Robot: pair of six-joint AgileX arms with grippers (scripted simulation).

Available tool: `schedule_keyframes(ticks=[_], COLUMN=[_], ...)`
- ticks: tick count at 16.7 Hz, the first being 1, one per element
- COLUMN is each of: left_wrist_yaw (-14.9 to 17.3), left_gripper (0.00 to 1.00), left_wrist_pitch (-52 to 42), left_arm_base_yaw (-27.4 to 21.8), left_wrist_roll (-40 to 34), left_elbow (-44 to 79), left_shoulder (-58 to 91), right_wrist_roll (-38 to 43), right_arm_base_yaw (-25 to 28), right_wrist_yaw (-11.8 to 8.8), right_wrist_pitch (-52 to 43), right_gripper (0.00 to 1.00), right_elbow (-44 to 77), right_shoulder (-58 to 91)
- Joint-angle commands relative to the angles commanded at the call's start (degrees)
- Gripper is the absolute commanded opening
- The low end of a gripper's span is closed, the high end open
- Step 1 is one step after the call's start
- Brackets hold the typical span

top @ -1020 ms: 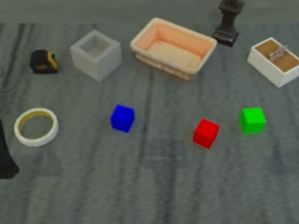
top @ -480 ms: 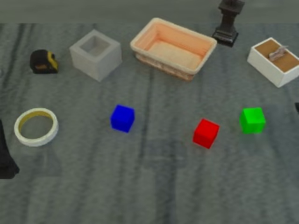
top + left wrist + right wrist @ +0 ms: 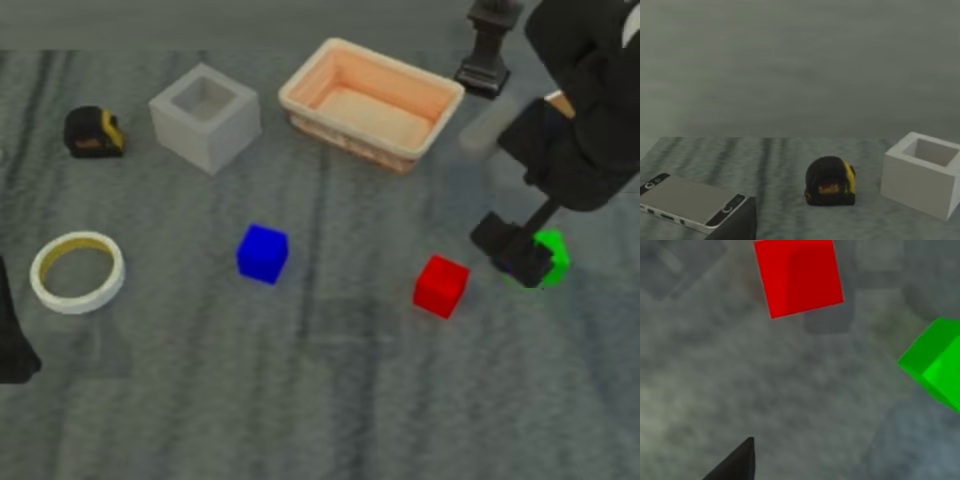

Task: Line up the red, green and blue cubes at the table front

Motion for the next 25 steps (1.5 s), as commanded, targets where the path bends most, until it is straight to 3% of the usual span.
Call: schedule_keyframes(ticks=[7,15,25], left_wrist_yaw=[0.0,0.0,0.0], left_gripper=[1.00,1.00,1.00], left_wrist_pitch=[0.0,0.0,0.0], left_arm_base_yaw=[0.0,0.0,0.0], left_wrist_roll=[0.0,0.0,0.0], left_elbow=[0.0,0.0,0.0], left_shoulder=[0.0,0.0,0.0], right_wrist_roll=[-5.5,-5.9,-5.7], right_arm_base_yaw=[5.5,5.7,6.0], right_wrist_yaw=[0.2,0.3,0.3], right_wrist_pitch=[-10.8,-11.1,5.5], right_gripper=[1.00,1.00,1.00], right_elbow=[21.3,22.9,13.2], right_shoulder=[24.0,25.8,32.7])
